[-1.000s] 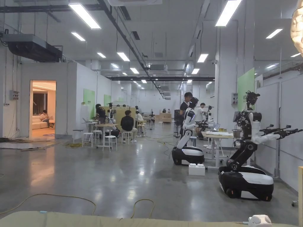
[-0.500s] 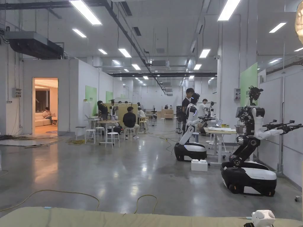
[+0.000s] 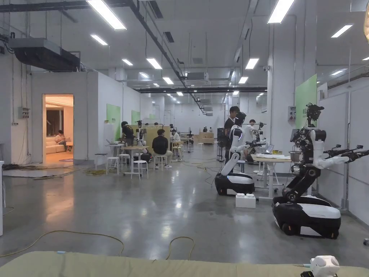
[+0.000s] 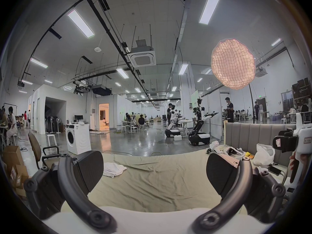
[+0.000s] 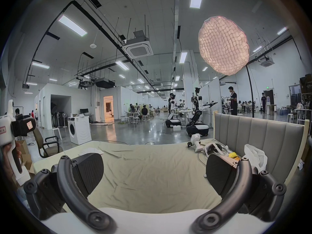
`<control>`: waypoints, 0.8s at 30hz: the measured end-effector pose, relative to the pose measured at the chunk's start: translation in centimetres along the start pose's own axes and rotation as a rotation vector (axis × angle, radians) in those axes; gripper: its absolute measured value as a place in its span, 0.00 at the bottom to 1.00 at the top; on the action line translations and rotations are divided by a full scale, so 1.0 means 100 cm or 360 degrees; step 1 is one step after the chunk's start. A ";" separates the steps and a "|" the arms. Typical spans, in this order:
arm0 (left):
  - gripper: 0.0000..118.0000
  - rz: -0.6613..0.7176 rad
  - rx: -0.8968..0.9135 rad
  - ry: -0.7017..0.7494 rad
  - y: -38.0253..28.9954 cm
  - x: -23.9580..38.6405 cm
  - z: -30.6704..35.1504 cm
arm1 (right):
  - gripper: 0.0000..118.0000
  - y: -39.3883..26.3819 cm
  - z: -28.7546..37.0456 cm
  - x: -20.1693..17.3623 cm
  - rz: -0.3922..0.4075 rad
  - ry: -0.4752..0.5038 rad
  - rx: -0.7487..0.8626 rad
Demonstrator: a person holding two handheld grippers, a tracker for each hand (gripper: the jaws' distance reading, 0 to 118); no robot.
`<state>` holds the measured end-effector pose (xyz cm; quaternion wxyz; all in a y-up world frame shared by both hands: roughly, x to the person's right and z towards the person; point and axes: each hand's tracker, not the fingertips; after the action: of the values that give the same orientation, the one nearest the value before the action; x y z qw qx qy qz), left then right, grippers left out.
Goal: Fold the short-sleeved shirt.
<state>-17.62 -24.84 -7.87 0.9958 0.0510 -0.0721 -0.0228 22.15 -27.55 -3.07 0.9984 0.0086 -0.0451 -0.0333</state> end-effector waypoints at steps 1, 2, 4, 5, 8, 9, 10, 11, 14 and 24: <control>1.00 -0.0007 -0.0003 0.0000 0.000 0.000 0.000 | 1.00 0.000 0.000 0.000 0.0004 0.0000 0.0000; 1.00 -0.0012 -0.0007 0.0001 0.000 0.001 0.000 | 1.00 0.000 0.000 -0.001 0.0006 0.0004 0.0001; 1.00 -0.0012 -0.0015 -0.0004 -0.002 -0.002 -0.003 | 1.00 0.000 0.001 -0.002 0.0003 0.0005 0.0002; 1.00 -0.0004 -0.0022 -0.0013 -0.003 -0.002 -0.003 | 1.00 0.000 0.001 -0.002 0.0000 0.0006 0.0002; 1.00 0.0013 -0.0033 -0.0013 -0.005 -0.004 -0.003 | 1.00 0.000 0.001 -0.003 -0.0010 0.0012 0.0005; 1.00 0.0012 -0.0035 -0.0008 -0.005 -0.005 -0.003 | 1.00 0.001 0.002 -0.003 -0.0017 0.0013 0.0005; 1.00 0.0010 -0.0039 -0.0002 -0.005 -0.005 -0.003 | 1.00 0.001 0.002 -0.002 -0.0025 0.0019 0.0006; 1.00 0.0009 -0.0041 0.0002 -0.005 -0.005 -0.003 | 1.00 0.001 0.002 -0.002 -0.0036 0.0024 0.0001; 1.00 0.0018 -0.0046 0.0005 -0.005 -0.006 -0.003 | 1.00 0.002 0.002 -0.001 -0.0073 0.0008 -0.0013; 1.00 0.0143 -0.0062 -0.0013 -0.003 -0.011 -0.009 | 1.00 0.023 -0.021 0.006 -0.0696 0.0000 -0.0380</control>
<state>-18.63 -25.04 -8.92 0.9963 0.0281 -0.0780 0.0205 23.11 -25.25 -5.07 0.9614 -0.0998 -0.0378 -0.2536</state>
